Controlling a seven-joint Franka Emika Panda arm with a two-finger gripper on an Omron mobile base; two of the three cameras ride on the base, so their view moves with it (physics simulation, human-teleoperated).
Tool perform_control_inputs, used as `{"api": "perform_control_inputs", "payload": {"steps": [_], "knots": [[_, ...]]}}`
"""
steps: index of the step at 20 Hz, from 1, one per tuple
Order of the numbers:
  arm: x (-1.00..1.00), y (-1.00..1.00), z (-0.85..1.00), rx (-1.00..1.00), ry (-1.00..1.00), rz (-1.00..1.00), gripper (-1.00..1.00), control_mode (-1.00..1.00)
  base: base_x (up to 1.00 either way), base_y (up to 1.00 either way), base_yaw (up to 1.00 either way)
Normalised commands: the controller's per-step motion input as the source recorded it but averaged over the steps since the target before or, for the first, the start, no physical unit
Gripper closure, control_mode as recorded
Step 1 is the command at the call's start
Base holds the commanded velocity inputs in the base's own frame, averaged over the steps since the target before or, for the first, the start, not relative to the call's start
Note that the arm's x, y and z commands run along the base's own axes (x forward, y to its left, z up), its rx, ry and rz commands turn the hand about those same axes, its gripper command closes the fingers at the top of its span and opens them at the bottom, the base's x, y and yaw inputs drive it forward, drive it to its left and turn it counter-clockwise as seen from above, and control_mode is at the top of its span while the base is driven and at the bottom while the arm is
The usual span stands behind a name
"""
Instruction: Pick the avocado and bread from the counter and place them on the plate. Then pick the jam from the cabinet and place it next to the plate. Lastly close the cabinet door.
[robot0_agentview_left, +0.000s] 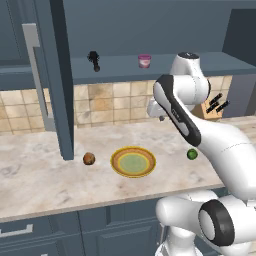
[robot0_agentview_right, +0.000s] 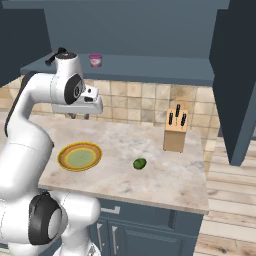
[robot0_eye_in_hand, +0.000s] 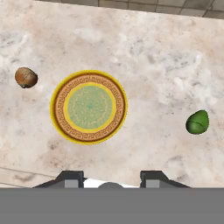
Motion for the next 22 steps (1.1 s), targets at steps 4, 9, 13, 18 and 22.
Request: {"api": "perform_control_inputs", "payload": {"steps": [4, 9, 13, 18, 22], "knots": [[-0.14, 0.10, -0.07, 0.00, 0.00, 0.00, -1.00, -1.00, 0.00, 0.00, 0.00], [-0.22, 0.27, -0.30, 0.00, 0.00, 0.00, -1.00, -1.00, 0.00, 0.00, 0.00], [-0.16, 0.38, -0.39, 0.02, -0.04, 0.00, -1.00, -1.00, 0.00, 0.00, 0.00], [-0.02, 0.45, -0.39, 0.03, -0.01, 0.00, -1.00, -1.00, 0.00, 0.00, 0.00], [0.00, 0.45, -0.31, 0.02, 0.00, 0.00, -1.00, -1.00, 0.00, 0.00, 0.00]]}}
